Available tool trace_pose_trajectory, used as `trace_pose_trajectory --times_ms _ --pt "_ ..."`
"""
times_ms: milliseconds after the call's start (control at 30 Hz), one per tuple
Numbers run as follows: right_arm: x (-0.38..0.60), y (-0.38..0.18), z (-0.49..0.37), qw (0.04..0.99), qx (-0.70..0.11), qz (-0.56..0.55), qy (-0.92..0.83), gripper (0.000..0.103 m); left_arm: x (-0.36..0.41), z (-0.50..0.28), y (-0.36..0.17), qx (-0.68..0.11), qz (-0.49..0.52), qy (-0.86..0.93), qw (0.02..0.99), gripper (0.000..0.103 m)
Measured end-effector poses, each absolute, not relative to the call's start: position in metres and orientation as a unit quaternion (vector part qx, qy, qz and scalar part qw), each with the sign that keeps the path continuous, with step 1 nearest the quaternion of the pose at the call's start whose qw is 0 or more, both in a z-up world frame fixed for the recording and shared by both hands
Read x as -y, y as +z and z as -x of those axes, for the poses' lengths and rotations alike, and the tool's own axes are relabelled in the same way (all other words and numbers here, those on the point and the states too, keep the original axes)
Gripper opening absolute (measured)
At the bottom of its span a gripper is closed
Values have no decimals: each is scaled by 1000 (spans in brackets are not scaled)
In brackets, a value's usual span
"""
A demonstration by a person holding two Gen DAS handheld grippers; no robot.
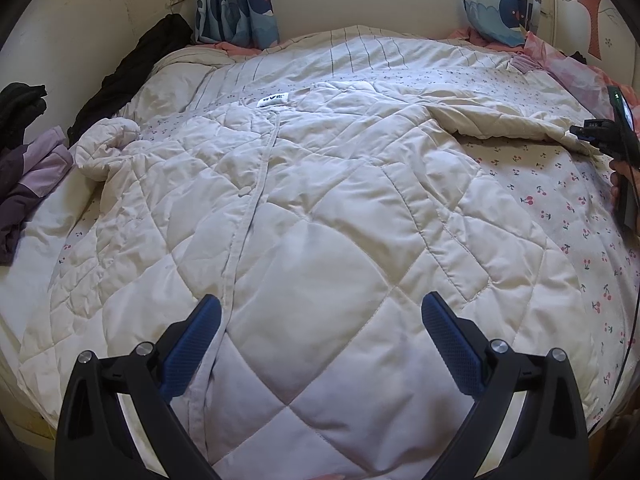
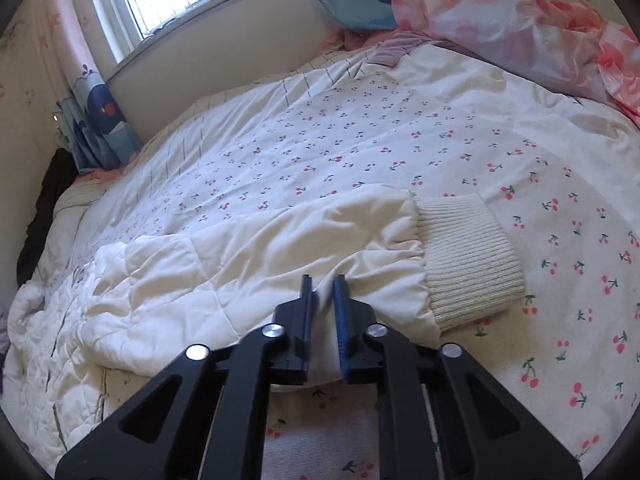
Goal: Fold large clothes
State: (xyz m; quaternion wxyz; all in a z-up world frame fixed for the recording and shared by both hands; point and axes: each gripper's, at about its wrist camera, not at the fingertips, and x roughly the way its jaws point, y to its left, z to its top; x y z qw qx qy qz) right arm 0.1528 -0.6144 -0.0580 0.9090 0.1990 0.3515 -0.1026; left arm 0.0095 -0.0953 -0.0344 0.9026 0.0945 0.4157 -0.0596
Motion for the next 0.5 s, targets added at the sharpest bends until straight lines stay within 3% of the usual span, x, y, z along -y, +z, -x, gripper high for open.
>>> trace_pose_trajectory --times_ms 233,500 --pt "593 -38 -145 928 -327 -132 -117 2 95 -9 -34 -415 -96 -58 903 96" --pt "517 27 -139 962 -256 -15 -88 1 87 -10 -30 -415 -93 -54 904 96"
